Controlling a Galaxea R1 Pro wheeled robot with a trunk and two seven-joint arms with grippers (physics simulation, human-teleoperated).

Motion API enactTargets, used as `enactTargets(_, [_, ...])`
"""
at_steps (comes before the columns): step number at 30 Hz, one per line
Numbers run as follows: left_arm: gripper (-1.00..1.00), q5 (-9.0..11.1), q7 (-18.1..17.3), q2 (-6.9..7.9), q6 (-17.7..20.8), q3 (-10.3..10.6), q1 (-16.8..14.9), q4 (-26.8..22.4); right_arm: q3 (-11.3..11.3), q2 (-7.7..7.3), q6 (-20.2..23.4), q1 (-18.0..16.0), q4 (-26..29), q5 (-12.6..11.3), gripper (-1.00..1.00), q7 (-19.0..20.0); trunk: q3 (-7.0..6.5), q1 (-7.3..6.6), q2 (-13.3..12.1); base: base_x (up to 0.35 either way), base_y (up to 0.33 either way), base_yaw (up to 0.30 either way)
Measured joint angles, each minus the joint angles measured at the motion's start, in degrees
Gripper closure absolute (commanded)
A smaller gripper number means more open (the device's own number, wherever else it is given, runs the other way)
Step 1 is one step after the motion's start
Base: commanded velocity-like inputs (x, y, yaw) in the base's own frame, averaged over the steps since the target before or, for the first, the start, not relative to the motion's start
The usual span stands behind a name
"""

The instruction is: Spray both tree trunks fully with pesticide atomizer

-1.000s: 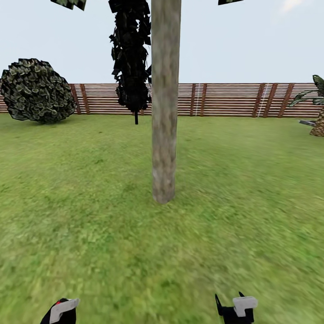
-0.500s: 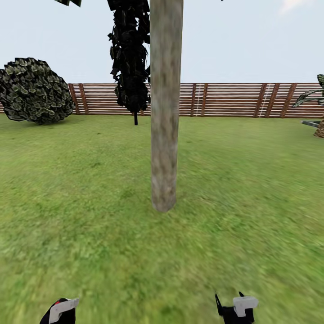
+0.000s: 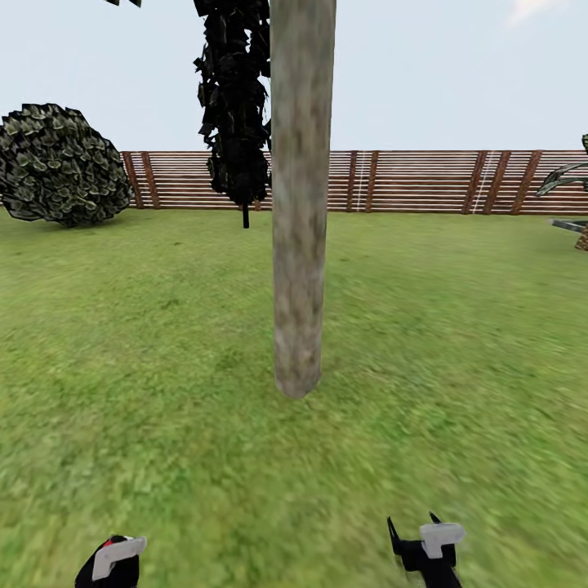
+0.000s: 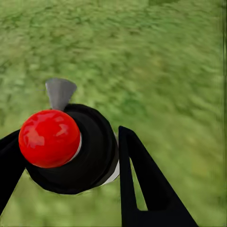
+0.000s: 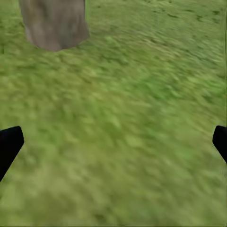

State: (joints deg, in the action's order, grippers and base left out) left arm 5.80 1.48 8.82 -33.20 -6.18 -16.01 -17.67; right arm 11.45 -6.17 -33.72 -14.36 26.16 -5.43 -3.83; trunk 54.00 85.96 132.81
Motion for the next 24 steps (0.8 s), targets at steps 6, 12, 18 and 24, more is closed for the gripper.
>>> enactTargets(6, [1.0, -8.88, -8.72, 4.32, 0.39, 0.4, -0.47, -0.13, 0.13, -0.07, 0.42, -1.69, 5.6, 3.08, -1.0, 0.39, 0.01, 0.0, 0.0, 0.001, 0.0, 0.0])
enactTargets(12, [1.0, -19.04, -24.51, 6.55, 4.09, 0.43, -6.28, -0.17, 0.18, 0.23, 3.98, -5.5, 6.6, 21.13, -1.0, 7.33, 0.0, 0.0, 0.0, 0.0, 0.0, 0.0])
enactTargets(18, [1.0, -40.02, -46.63, 6.15, 13.22, 0.42, -15.71, -0.2, 0.22, 0.66, 12.08, -14.36, 6.71, 26.82, -1.0, 31.07, 0.01, 0.0, 0.0, 0.0, 0.0, 0.0])
enactTargets(24, [1.0, -45.63, -55.7, 5.73, 14.57, 0.3, -17.06, -3.03, 0.32, 2.76, 12.45, -16.25, 7.88, 27.12, -1.0, 42.43, 0.01, 0.0, 0.0, 0.0, 0.0, 0.0])
